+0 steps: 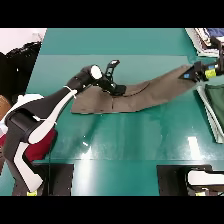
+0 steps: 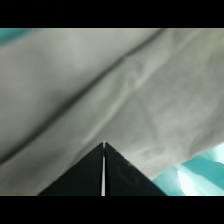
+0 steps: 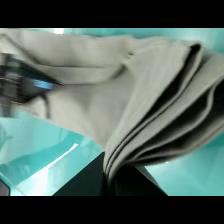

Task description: Fold the shirts.

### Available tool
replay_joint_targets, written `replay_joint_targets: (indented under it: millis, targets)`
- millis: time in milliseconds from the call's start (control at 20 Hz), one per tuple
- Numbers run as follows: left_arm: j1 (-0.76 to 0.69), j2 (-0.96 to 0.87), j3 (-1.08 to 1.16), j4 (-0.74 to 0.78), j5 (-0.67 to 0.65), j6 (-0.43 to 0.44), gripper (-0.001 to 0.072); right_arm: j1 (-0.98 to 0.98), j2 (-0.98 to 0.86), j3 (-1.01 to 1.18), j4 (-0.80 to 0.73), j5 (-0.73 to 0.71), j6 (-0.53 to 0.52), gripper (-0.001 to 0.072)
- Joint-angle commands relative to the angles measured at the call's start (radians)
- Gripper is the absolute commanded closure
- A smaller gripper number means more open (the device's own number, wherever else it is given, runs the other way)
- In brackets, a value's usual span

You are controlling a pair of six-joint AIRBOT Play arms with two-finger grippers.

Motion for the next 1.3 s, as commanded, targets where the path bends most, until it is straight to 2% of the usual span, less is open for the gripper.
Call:
replay_joint_targets:
  millis: [0,400,550,850,1050,1100,1200,1250]
  targets:
    - [-0.035,-0.032,0.011,-0.064,0.062,0.006,0.0684,0.127,0.001,0.148,0.001,0.023,0.072,0.0699]
    - [-0.037,-0.033,0.010,-0.048,0.036,0.008,0.0683,0.377,-0.140,0.439,0.001,0.014,0.105,0.0699]
    - [-0.006,-0.021,0.011,0.024,-0.039,0.006,0.0684,0.424,-0.144,0.426,0.002,-0.057,0.104,0.0699]
    - [0.256,0.173,0.013,0.220,-0.199,0.007,0.0684,0.550,-0.151,0.362,0.003,-0.202,0.033,0.0698]
    - [0.478,0.354,0.013,0.303,-0.220,0.007,0.0683,0.740,-0.259,0.363,0.155,-0.358,-0.100,0.0695]
    - [0.526,0.393,0.013,0.303,-0.225,0.006,0.0684,0.792,-0.303,0.364,0.190,-0.414,-0.145,0.0667]
    - [0.592,0.449,0.013,0.302,-0.237,0.006,0.0684,0.875,-0.407,0.426,0.206,-0.478,-0.201,0.0333]
    - [0.612,0.468,0.013,0.302,-0.246,0.006,0.0683,0.898,-0.454,0.468,0.203,-0.481,-0.201,0.0233]
